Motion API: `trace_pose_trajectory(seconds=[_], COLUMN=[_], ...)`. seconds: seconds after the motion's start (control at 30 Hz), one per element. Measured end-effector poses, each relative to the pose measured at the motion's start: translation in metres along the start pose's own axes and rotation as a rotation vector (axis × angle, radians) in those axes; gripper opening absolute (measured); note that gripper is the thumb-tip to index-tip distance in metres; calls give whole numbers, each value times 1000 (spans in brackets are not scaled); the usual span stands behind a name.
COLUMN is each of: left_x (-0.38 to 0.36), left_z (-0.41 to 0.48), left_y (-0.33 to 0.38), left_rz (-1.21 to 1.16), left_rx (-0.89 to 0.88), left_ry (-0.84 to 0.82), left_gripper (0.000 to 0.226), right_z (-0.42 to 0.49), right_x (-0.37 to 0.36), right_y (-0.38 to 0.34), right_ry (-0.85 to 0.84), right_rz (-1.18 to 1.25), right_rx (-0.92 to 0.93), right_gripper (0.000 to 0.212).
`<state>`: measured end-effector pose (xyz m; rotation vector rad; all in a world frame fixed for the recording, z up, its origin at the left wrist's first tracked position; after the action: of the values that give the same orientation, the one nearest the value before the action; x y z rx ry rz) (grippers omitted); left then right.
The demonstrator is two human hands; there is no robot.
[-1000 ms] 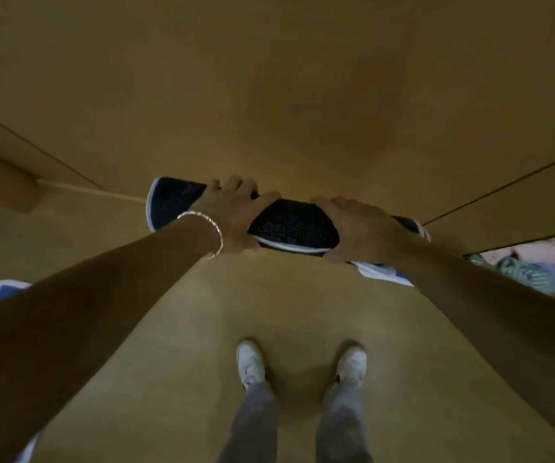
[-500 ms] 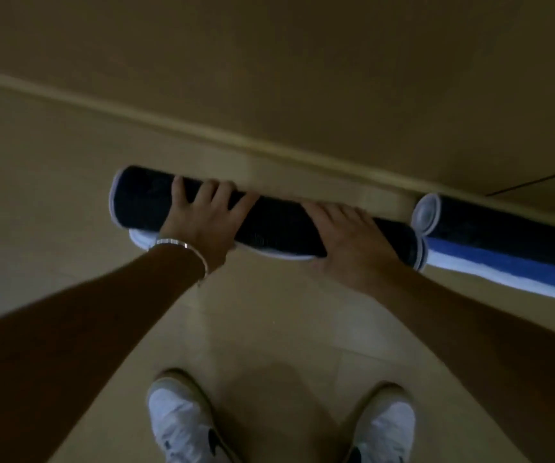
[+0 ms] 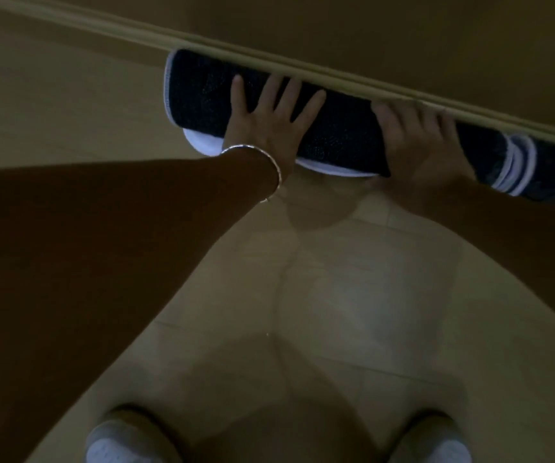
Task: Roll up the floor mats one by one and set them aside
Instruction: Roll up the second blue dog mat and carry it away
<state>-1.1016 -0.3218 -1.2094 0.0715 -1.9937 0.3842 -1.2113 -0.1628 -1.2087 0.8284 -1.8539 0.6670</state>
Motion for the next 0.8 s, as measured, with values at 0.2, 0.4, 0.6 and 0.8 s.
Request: trace_pose_trajectory(seconds=[0.2, 0.4, 0.6, 0.8], left_x=[46, 76, 173, 336], left_z=[-47, -172, -312, -367], left_y=[-27, -94, -192, -305], left_rz=[-23, -180, -494, -466], left_rx=[-35, -109, 206, 382], left_ry=[-97, -419, -563, -316], left_gripper=[85, 81, 69, 67], right_z=[-30, -87, -175, -169], right_x=[45, 127, 255, 449], right_y=[-42, -111, -179, -223], right_ry=[-129, -334, -609, -327], right_rz=[-2, 172, 230, 203], right_rx=[-60, 9, 126, 240], right_gripper=[97, 61, 55, 39])
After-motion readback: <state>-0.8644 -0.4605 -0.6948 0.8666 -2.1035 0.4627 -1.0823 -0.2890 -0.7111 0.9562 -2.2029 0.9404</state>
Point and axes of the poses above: each hand's wrist, its own z-axis towards the middle knuckle, its own x-axis out of the back of the hand, y = z × x, the point moved 1 cm from there along z, towards the middle knuckle, and after that the axes turned 7 degrees about z, right-handed, at the moved point
